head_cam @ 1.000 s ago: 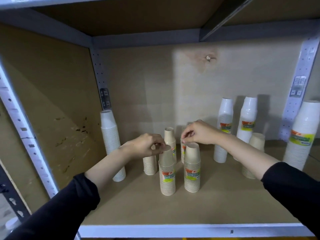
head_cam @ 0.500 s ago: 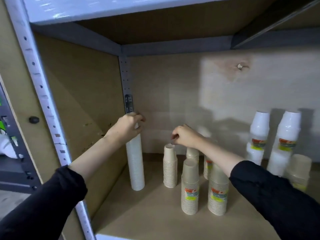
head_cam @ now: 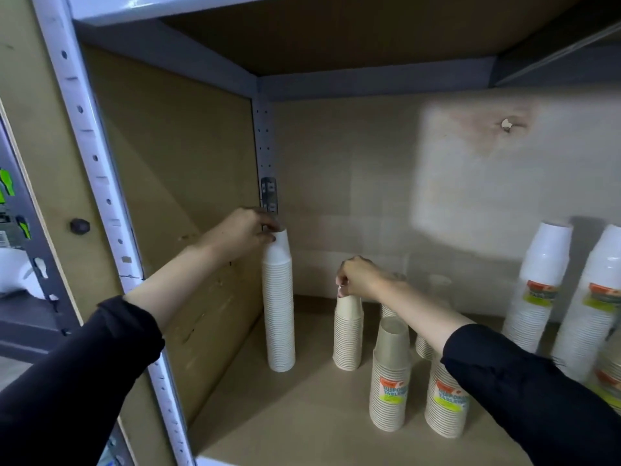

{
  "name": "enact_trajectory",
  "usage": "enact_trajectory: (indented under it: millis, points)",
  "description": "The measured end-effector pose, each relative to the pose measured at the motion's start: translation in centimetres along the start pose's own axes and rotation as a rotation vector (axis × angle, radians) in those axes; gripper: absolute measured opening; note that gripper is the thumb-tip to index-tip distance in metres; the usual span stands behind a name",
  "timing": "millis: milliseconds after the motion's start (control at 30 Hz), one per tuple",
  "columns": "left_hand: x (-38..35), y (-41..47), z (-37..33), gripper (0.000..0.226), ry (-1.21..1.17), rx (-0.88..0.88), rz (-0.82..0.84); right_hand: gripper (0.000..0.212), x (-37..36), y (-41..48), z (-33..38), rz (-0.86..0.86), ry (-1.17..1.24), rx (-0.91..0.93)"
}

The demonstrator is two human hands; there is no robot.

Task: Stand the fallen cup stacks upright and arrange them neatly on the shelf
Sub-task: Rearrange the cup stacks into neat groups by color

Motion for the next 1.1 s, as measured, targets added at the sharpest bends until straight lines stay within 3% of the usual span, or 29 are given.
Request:
enact_trajectory:
  millis: [200,333,600,800,1000,1100]
  points:
    - [0.0,0.4,-0.1,0.029,-0.002,0.056,0.03,0.004,0.5,-0.1,-0.4,-0.069,-0.017,-0.018]
    - [0.3,0.4,-0.2,0.029,0.043,0.095,0.026,0.02,0.4,-0.1,-0.7,-0.066,0.045,-0.016]
    - [0.6,0.4,-2.4,0.031,0.212,0.123,-0.005,0.021,0.6,-0.5,-0.9,-0.033,0.118,0.017]
    - [0.5,0.5,-2.8,0.033,0.197,0.136,0.023,0.023,0.3,-0.5,-0.1,-0.012,0.117,0.041]
    - [0.9,-0.3,-2.5,0.034,0.133,0.01,0.193,0.022,0.0,-0.4,0.3,-0.029,0.096,0.048]
    - [1.1,-0.3,-2.3,0.035,0.147,-0.017,0.185,0.022,0.2,-0.5,0.4,-0.03,0.103,0.064]
Point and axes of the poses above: each hand's wrist, its own y-axis towards the middle knuckle, its own x-axis out of the back of the hand, z = x × y, the point moved 8 cm from there along y, towards the middle knuckle, and after that the axes turned 4 degrees about y, right-handed, at the moved point
